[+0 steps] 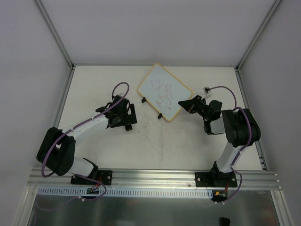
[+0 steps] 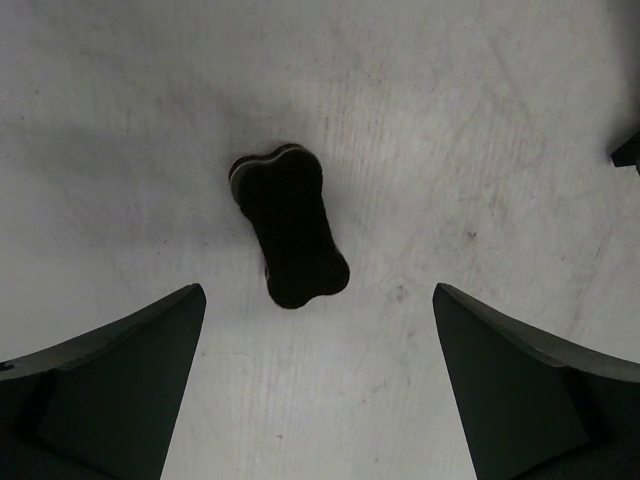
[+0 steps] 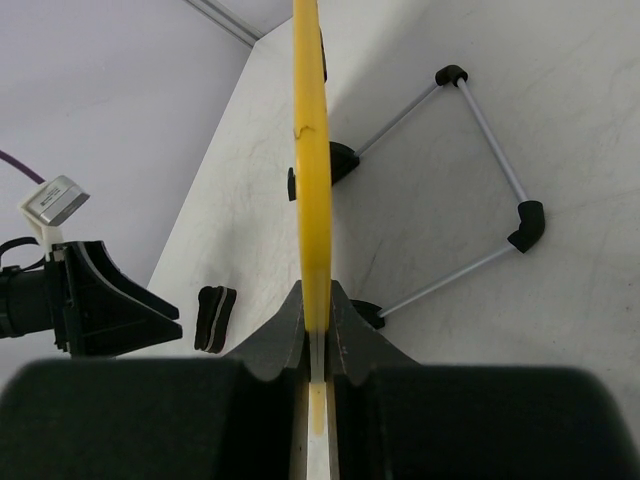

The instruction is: Erase the whiteboard

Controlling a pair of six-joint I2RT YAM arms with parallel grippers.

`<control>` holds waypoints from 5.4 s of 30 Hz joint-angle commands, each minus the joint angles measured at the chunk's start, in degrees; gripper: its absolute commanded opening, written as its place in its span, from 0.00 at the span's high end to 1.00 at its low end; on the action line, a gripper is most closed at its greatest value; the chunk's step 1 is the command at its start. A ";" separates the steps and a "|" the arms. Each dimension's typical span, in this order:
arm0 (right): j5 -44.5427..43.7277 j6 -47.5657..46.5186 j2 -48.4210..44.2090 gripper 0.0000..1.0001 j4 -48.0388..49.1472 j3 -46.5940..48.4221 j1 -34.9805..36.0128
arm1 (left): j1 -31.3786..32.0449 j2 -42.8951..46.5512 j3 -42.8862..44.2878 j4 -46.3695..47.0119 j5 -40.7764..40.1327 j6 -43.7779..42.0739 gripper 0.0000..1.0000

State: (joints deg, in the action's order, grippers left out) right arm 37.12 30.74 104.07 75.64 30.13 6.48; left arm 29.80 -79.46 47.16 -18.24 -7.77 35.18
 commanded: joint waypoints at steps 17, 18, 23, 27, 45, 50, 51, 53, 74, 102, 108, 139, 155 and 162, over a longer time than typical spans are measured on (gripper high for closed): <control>-1.35 -2.09 -0.80 1.00 12.17 0.02 0.11 | 0.17 -13.96 8.74 -2.77 -1.46 2.44 0.22; -1.35 -2.09 -0.89 1.00 12.17 0.02 0.11 | 0.08 -14.75 8.92 -2.77 -1.28 2.53 0.23; -1.44 -2.09 -0.80 1.00 12.17 0.10 0.11 | -0.71 -15.99 8.66 -2.77 -0.40 2.70 0.30; -1.44 -2.00 -0.71 1.00 12.17 0.02 0.11 | -1.67 -16.60 7.78 -2.77 -0.32 3.05 0.34; -1.44 -1.65 -0.45 1.00 12.17 0.19 0.02 | -5.10 -16.16 6.19 -2.77 3.02 0.60 0.79; -1.18 -1.56 -0.27 1.00 12.17 0.37 0.02 | -5.37 -16.60 12.15 -2.33 5.93 -3.36 1.00; -1.09 -1.56 -0.27 1.00 12.17 0.37 0.11 | -5.63 -16.52 13.21 -2.15 7.14 -4.75 1.00; -1.00 -1.56 -0.27 1.00 12.17 0.37 0.02 | -6.25 -16.60 17.33 -1.98 7.59 -6.34 1.00; 0.14 -1.47 0.52 1.00 12.17 1.69 0.46 | -9.06 -27.32 42.83 16.04 20.25 -21.64 1.00; 0.76 -1.65 1.31 1.00 12.08 2.65 1.08 | -7.57 -43.49 46.62 39.07 21.30 -33.33 1.00; 0.93 -1.82 1.31 1.00 12.08 2.83 1.25 | -7.48 -48.06 55.32 30.46 23.14 -32.54 1.00; 2.08 -2.09 1.92 1.00 12.08 3.71 1.87 | 6.14 -42.54 44.79 30.62 24.38 -35.79 1.00; 2.43 -2.09 2.01 1.00 12.08 3.97 2.04 | 10.37 -39.28 34.32 37.05 20.97 -35.53 1.00; 2.51 -2.18 1.92 1.00 12.08 3.88 2.05 | 5.46 -40.77 40.55 34.24 22.71 -35.35 1.00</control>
State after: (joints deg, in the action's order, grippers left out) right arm 37.98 31.24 105.60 75.55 31.94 6.98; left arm 37.21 -118.30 84.42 17.93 12.97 -0.62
